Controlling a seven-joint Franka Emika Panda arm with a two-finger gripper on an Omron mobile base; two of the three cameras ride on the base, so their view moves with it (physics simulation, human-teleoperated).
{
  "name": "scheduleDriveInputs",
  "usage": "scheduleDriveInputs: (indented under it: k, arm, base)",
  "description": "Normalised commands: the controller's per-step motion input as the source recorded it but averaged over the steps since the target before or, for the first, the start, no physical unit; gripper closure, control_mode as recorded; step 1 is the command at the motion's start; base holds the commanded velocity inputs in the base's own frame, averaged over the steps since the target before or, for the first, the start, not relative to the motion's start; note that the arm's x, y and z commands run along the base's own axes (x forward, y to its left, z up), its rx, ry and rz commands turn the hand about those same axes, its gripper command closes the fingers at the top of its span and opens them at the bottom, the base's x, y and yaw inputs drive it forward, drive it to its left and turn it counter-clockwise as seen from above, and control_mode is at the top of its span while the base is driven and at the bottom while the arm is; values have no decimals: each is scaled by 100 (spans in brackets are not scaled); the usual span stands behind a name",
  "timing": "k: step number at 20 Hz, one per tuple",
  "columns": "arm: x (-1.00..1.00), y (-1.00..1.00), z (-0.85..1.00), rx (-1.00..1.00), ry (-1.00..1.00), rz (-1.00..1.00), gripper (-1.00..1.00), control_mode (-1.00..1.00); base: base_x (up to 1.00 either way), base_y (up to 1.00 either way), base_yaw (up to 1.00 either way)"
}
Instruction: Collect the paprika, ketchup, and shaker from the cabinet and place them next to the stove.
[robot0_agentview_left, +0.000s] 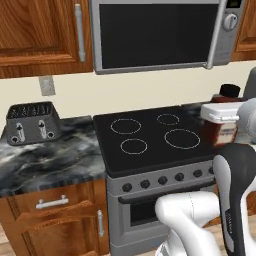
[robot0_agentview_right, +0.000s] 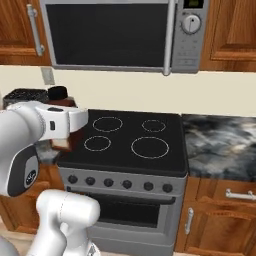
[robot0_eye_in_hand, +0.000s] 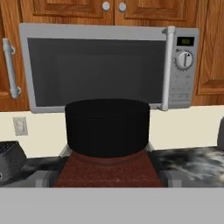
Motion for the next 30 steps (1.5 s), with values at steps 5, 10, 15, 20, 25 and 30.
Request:
scheduleDriveInputs:
  k: [5,10,15,20,25,30]
  arm:
    - [0,0,0,0,0,0,100,100]
    - [0,0,0,0,0,0,100,100]
    - [0,0,0,0,0,0,100,100]
    - [0,0,0,0,0,0,100,100]
    - [0,0,0,0,0,0,100,100]
    - [43,-54,-26,0,1,16,100,-100]
  base:
    - [43,-55,17]
    - [5,-74,22]
    - [38,-64,19]
    - [53,-45,12]
    - [65,-22,5]
    - [0,0,0]
